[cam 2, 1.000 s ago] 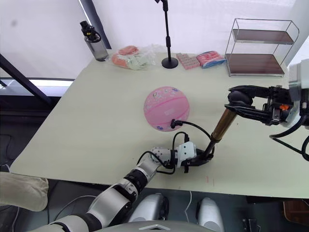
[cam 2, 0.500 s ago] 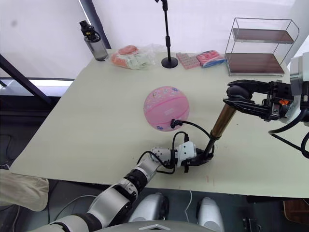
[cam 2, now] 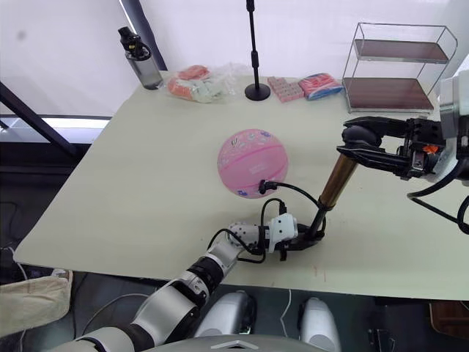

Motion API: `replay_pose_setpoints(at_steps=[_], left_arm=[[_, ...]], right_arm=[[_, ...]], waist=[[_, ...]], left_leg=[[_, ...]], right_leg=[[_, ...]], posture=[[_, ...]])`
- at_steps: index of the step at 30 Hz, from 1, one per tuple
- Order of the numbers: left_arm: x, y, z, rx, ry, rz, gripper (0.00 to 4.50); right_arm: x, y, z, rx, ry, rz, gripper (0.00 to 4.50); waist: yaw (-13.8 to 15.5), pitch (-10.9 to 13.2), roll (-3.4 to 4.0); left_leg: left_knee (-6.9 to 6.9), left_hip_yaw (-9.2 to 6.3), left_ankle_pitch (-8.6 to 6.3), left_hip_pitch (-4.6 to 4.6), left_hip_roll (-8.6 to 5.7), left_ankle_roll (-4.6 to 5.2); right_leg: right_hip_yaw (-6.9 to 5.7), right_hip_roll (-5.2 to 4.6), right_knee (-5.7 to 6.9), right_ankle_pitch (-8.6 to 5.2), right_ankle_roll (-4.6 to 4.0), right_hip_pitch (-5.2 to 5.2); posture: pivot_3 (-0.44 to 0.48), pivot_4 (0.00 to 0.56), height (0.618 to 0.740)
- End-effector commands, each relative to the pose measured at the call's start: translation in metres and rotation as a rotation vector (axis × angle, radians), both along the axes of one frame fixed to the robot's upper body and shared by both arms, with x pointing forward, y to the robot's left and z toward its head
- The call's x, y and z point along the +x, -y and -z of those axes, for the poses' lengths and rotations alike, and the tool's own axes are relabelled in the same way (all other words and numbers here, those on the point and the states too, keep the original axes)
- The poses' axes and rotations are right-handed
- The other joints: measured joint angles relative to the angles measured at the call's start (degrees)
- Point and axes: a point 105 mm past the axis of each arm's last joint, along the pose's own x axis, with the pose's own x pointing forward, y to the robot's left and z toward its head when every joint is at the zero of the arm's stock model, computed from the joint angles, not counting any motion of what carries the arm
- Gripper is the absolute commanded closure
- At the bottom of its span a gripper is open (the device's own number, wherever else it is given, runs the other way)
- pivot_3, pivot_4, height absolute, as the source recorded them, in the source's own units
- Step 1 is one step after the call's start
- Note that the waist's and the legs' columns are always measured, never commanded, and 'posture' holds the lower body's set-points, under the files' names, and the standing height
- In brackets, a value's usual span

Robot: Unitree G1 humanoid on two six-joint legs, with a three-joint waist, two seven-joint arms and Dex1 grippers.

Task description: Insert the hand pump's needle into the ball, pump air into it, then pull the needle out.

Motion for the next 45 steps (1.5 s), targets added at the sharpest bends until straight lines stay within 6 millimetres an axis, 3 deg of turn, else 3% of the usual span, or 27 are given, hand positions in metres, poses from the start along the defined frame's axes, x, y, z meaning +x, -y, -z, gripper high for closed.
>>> replay_pose_setpoints(at_steps=[1, 6, 18, 21, 23, 27, 30, 35, 41, 45], left_arm=[[-0.031, -0.025, 0.056, 0.194, -0.154, 0.033, 3.38], [-0.031, -0.025, 0.056, 0.194, -0.157, 0.030, 3.38], [-0.031, -0.023, 0.056, 0.191, -0.156, 0.024, 3.38], [-0.031, -0.022, 0.055, 0.191, -0.155, 0.026, 3.38], [-0.031, -0.023, 0.055, 0.192, -0.154, 0.026, 3.38], [-0.031, -0.024, 0.055, 0.193, -0.156, 0.027, 3.38], [-0.031, -0.024, 0.055, 0.193, -0.158, 0.029, 3.38], [-0.031, -0.024, 0.055, 0.197, -0.160, 0.037, 3.38], [-0.032, -0.024, 0.055, 0.196, -0.164, 0.042, 3.38], [-0.032, -0.023, 0.056, 0.195, -0.166, 0.042, 3.38]], right_arm=[[0.004, 0.002, 0.017, -0.008, 0.030, 0.077, 2.79], [0.011, 0.002, 0.069, -0.061, -0.045, 0.131, 2.79], [0.004, -0.010, 0.178, -0.156, -0.197, 0.160, 2.79], [0.003, -0.007, 0.190, -0.209, -0.185, 0.176, 2.79], [0.004, -0.008, 0.176, -0.165, -0.162, 0.164, 2.79], [0.008, -0.008, 0.118, -0.044, -0.069, 0.124, 2.79], [0.008, -0.006, 0.094, -0.024, -0.044, 0.104, 2.79], [0.003, -0.001, 0.025, 0.022, 0.056, 0.061, 2.79], [-0.008, 0.009, -0.031, 0.022, 0.123, 0.029, 2.79], [-0.012, 0.009, -0.048, 0.035, 0.144, 0.022, 2.79]], waist=[[-0.11, -0.11, -0.12], [-0.60, -0.59, -0.30], [-1.31, -0.99, -0.46], [-1.39, -1.04, -0.47], [-1.43, -1.14, -0.59], [-1.39, -0.98, -0.45], [-1.02, -0.80, -0.43], [-0.74, -0.53, -0.27], [-0.61, -0.49, -0.21], [-0.14, -0.41, -0.18]], left_leg=[[0.00, 0.01, 0.00, 0.04, 0.02, 0.00], [-0.01, 0.01, 0.00, 0.28, 0.06, 0.00], [-0.03, -0.02, 0.00, 0.53, 0.08, 0.00], [-0.16, -0.01, -0.01, 0.97, 0.08, 0.00], [-0.16, -0.02, -0.01, 1.02, 0.10, 0.00], [-0.13, -0.01, -0.01, 1.00, 0.11, -0.01], [-0.13, -0.04, -0.01, 0.87, 0.10, -0.01], [-0.12, -0.02, -0.01, 0.55, 0.01, -0.01], [-0.10, -0.08, -0.01, 0.27, 0.04, 0.00], [-0.09, -0.07, -0.01, 0.07, 0.05, 0.00]], right_leg=[[0.01, 0.03, 0.00, 0.03, 0.05, 0.02], [0.02, 0.11, 0.05, 0.03, 0.06, 0.17], [0.02, 0.15, 0.07, -0.10, -0.15, 0.38], [0.01, 0.15, -0.01, -0.13, -0.14, 0.81], [0.01, 0.17, 0.01, -0.14, -0.13, 0.84], [0.02, 0.14, 0.01, -0.13, -0.14, 0.85], [-0.02, 0.08, -0.03, -0.13, -0.15, 0.78], [-0.01, -0.06, -0.12, -0.12, -0.15, 0.52], [-0.06, -0.09, -0.09, -0.11, -0.16, 0.25], [-0.05, -0.16, -0.07, -0.11, -0.17, 0.11]], posture=[[0.000, 0.150, 0.736], [0.000, 0.150, 0.736], [0.000, 0.150, 0.736], [0.000, 0.150, 0.736], [0.000, 0.150, 0.736], [0.000, 0.150, 0.736], [0.000, 0.150, 0.736], [0.000, 0.150, 0.736], [0.000, 0.150, 0.736], [0.000, 0.150, 0.736]])
